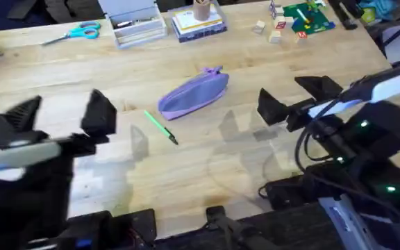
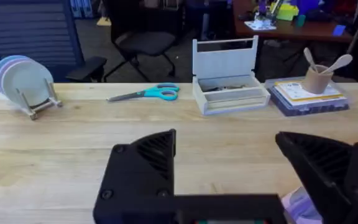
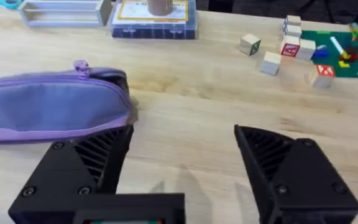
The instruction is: Unzip the bag, pick up the pens from the table one at a time and place them inside, then zip the bag closed.
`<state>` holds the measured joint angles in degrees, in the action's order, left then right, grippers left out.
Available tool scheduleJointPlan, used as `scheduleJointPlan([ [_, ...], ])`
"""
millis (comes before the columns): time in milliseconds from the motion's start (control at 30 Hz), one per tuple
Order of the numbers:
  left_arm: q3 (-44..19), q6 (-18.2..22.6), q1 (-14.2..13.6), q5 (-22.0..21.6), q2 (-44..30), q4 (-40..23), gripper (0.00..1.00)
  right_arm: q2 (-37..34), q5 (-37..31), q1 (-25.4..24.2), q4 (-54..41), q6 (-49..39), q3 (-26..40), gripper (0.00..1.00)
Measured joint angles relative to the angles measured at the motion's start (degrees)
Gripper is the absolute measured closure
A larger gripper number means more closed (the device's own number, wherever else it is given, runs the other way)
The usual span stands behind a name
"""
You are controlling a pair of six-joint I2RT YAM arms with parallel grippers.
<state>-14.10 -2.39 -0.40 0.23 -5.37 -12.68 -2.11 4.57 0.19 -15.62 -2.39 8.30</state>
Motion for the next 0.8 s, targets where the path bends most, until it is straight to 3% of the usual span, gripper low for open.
scheduleJointPlan([
  [300, -22.41, 0.04, 0.00, 0.00, -20.56, -10.87, 0.008, -13.25, 0.86, 0.00, -11.58, -0.91, 18.89, 0.005],
  [467, -33.69, 2.24, 0.00, 1.69, -32.45, -17.49, 0.008, -22.35, 0.90, 0.00, -15.81, -1.04, 27.77, 0.005],
  [667, -44.31, 7.04, 0.00, 5.92, -44.45, -20.90, 0.008, -31.30, 1.05, 0.00, -19.30, -1.05, 36.84, 0.005],
  [700, -47.53, 10.09, 0.00, 8.94, -48.50, -21.37, 0.008, -34.72, 1.05, 0.00, -20.94, -1.05, 40.24, 0.005],
  [800, -49.39, 13.56, 0.01, 12.14, -51.50, -21.39, 0.008, -37.02, 1.05, 0.00, -20.98, -1.05, 41.74, 0.005],
])
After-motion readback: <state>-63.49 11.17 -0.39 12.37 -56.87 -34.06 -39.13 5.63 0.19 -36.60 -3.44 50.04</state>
